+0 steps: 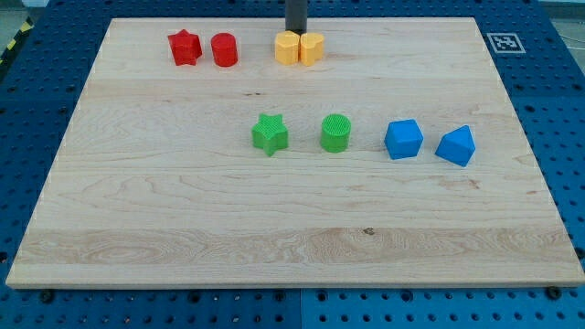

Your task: Slightly push the yellow heart and yellow hexagon towards the top right

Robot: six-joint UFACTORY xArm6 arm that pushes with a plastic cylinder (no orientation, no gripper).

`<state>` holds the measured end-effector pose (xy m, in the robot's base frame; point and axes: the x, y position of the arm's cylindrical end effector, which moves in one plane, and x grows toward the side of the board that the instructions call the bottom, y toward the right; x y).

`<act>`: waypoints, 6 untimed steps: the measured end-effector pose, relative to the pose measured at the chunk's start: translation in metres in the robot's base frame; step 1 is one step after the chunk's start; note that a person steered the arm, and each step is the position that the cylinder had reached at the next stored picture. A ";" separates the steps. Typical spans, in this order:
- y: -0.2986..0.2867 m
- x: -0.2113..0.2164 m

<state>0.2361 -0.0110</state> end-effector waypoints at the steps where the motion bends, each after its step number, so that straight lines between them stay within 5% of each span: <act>1: -0.024 0.000; 6: -0.071 0.055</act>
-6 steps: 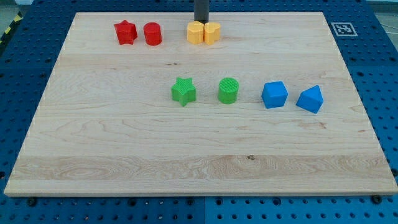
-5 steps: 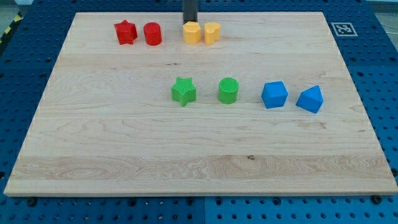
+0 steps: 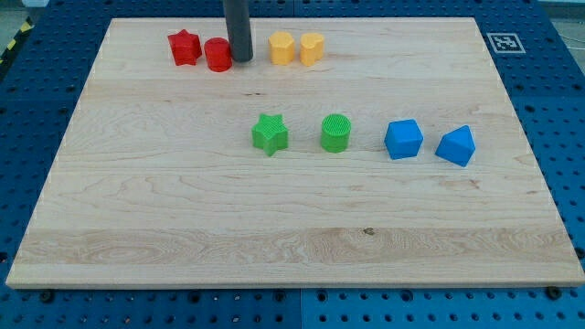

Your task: Slightly push the yellow heart and yellow hexagon towards the top right

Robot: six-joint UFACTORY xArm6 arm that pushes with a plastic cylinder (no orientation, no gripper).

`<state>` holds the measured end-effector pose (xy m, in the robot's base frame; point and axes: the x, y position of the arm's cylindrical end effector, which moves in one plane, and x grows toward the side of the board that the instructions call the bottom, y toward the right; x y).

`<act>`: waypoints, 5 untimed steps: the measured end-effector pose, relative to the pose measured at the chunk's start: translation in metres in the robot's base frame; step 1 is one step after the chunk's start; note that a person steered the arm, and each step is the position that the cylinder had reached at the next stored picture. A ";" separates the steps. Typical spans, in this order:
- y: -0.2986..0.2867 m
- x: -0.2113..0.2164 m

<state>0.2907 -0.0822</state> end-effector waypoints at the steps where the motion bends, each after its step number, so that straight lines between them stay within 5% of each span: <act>1: -0.011 0.020; 5: -0.034 0.026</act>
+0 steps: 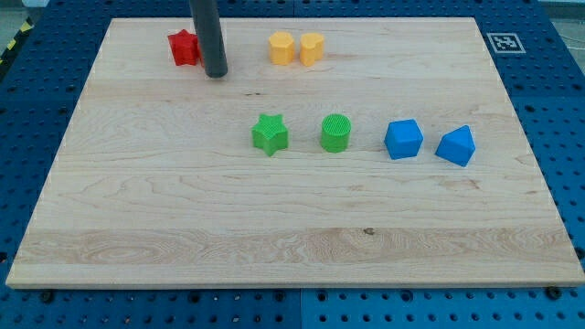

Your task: Slightly push the yellow heart and yellow hexagon towards the top right

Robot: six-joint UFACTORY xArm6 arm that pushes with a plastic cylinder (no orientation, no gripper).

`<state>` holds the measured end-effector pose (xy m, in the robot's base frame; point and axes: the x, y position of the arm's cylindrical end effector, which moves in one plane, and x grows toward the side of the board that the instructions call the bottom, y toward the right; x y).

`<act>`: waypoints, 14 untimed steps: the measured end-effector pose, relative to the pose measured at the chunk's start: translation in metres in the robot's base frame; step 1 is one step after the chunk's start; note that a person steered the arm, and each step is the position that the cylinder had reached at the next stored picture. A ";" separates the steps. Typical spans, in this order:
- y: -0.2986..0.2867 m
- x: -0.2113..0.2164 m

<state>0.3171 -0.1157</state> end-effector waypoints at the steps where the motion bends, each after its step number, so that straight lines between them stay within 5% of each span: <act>1: 0.006 0.007; 5: 0.051 -0.047; 12: 0.136 -0.049; 14: 0.135 -0.020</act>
<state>0.2969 0.0190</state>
